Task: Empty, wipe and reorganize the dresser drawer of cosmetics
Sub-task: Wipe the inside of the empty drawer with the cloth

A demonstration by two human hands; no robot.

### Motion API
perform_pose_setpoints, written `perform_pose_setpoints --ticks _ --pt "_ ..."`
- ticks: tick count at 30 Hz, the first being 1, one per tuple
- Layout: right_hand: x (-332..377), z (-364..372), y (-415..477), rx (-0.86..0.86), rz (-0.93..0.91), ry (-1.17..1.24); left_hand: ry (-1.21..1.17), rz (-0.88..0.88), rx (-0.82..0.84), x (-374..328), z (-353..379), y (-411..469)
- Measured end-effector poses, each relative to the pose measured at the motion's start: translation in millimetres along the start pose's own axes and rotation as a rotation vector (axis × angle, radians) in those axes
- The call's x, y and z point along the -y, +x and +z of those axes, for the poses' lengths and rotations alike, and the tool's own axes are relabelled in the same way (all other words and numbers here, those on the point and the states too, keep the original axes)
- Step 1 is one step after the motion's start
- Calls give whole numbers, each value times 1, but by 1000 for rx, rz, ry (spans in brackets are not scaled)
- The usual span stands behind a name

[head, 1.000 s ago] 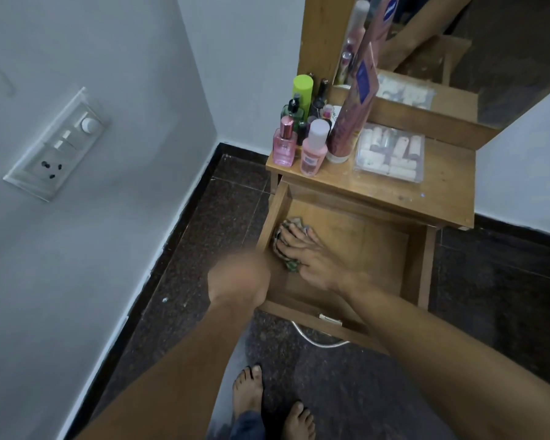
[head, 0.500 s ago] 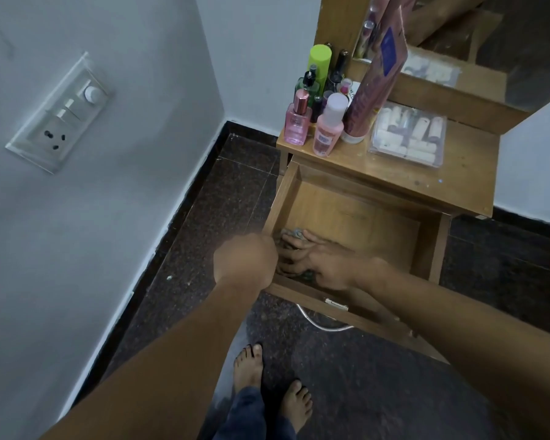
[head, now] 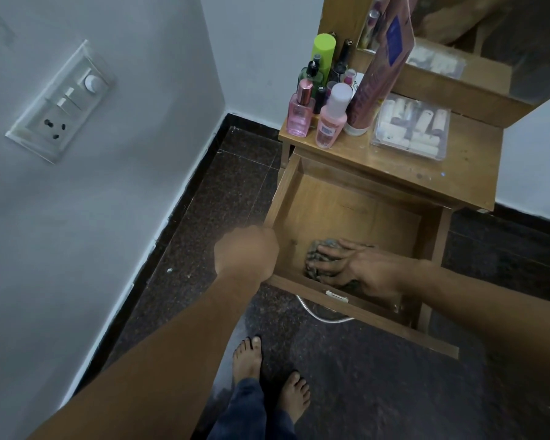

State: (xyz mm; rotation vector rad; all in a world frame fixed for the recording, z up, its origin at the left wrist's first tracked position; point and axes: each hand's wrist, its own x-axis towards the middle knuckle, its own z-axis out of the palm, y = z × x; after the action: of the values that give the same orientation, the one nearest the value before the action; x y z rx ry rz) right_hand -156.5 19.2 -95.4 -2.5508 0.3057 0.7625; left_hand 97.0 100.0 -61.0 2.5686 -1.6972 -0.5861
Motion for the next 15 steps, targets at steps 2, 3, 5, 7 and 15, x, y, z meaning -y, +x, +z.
perform_pose_setpoints --ticks 2,3,5,7,15 --pt "-2 1 -9 39 11 -24 -3 -1 -4 0 0 -1" --pt "-1 -1 -14 58 14 -36 -2 -2 -5 -1 1 -1" --pt "2 -6 -24 131 42 -56 5 -7 -5 -1 1 -1" --pt "3 -20 -36 227 144 -18 7 -10 -8 -1 0 -1" --pt "-39 -92 -76 -378 448 140 25 -7 -16 -2 1 -1"
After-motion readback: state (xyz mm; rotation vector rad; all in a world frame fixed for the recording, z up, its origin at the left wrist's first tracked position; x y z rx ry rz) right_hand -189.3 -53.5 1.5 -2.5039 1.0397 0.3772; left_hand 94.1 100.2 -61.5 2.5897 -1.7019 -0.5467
